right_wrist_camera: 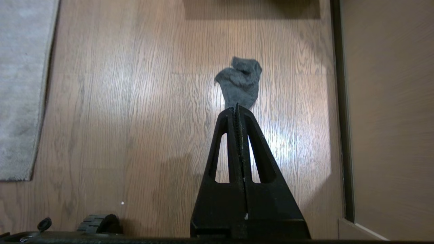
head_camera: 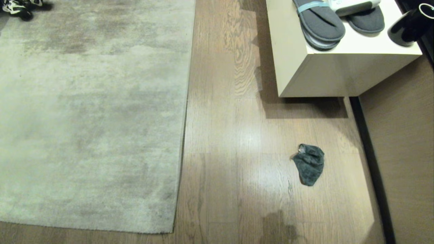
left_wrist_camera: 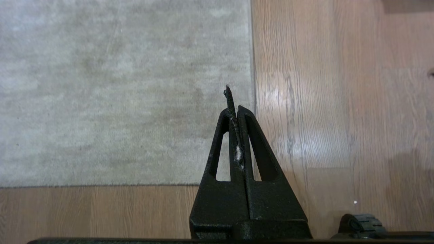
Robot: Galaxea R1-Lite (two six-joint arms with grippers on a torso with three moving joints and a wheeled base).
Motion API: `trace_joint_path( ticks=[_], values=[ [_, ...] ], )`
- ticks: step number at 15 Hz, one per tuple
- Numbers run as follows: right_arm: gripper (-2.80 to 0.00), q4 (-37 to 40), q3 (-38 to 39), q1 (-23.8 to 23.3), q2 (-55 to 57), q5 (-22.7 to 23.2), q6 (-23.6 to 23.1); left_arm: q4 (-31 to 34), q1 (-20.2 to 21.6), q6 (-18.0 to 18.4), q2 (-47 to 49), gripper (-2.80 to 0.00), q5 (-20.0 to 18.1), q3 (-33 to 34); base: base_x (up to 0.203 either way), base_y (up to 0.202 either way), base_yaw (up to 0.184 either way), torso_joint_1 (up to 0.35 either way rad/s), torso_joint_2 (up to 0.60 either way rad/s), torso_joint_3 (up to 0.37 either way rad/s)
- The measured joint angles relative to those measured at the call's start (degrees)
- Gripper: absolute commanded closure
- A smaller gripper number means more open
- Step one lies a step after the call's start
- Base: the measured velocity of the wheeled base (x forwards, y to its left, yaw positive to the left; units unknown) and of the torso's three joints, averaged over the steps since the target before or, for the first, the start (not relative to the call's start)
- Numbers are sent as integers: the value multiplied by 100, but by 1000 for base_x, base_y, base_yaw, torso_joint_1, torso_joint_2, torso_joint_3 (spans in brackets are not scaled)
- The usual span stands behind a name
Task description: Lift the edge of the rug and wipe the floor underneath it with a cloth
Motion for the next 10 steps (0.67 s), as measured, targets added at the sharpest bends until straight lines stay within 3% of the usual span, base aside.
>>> trace_joint_path(
  ticks=[10],
  values=[
    [0,0,0,2,0,0,1,-1,0,1,0,0,-1,0,0,0,0,3,3,202]
  ],
)
